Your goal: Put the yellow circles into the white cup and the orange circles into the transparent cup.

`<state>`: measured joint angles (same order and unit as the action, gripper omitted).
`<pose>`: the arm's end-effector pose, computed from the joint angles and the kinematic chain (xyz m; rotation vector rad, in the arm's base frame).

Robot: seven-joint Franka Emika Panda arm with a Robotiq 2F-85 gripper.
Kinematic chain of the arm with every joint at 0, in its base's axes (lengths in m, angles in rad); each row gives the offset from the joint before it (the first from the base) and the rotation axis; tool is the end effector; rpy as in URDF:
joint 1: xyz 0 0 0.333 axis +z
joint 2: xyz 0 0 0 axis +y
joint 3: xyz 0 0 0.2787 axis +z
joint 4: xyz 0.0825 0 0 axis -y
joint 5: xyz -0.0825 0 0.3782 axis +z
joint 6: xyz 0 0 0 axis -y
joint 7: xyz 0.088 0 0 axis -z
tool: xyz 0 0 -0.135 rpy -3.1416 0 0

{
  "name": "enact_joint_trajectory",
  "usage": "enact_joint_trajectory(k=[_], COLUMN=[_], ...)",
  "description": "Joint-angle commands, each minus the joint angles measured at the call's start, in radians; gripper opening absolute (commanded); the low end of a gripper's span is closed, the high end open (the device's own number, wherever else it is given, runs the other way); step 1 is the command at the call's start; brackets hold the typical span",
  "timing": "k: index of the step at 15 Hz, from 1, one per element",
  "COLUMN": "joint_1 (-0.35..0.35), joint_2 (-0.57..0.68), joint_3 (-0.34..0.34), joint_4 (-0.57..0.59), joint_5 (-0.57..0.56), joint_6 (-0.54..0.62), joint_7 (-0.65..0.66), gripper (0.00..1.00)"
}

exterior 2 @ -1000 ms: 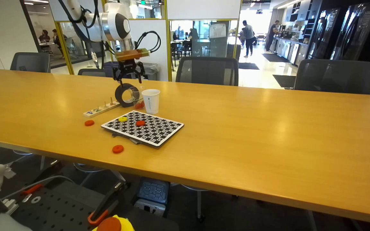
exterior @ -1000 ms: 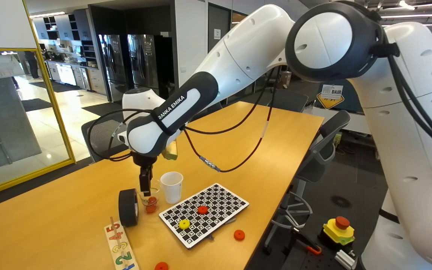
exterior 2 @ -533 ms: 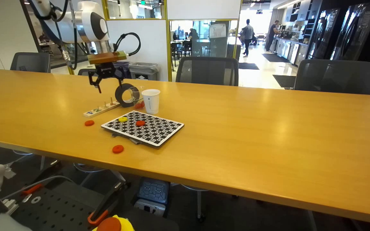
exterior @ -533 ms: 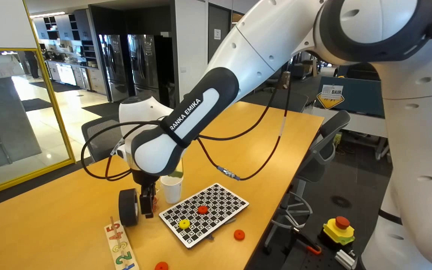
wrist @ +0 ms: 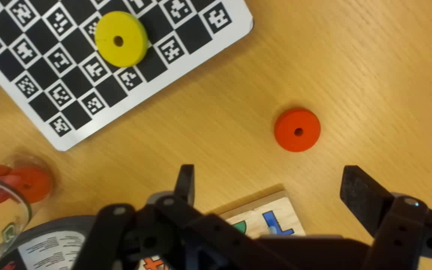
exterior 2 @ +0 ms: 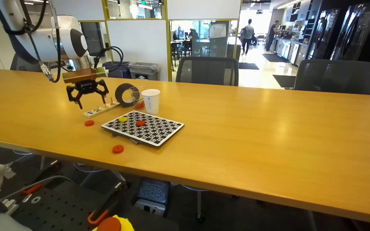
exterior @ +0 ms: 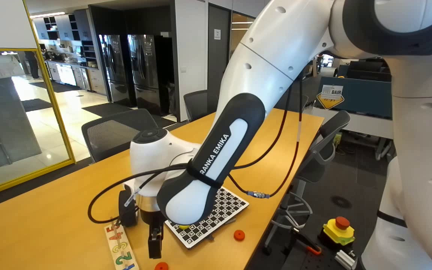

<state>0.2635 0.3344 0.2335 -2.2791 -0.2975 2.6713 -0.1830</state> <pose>0.4585 0.2620 0.1593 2.7589 1.3763 0.1306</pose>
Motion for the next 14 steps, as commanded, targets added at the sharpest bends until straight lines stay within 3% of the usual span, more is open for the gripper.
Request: enact_joint_trajectory(k=[1, 14], joint_1=[0.050, 0.072], joint_2=[-0.015, 0.120], joint_3=[-0.031, -0.046], joint_4=[-0.060, -0.018], joint_5=[-0.053, -0.058], joint_6=[0.068, 0.130], joint_7=[0.088, 0.074], gripper=[1.00, 1.00])
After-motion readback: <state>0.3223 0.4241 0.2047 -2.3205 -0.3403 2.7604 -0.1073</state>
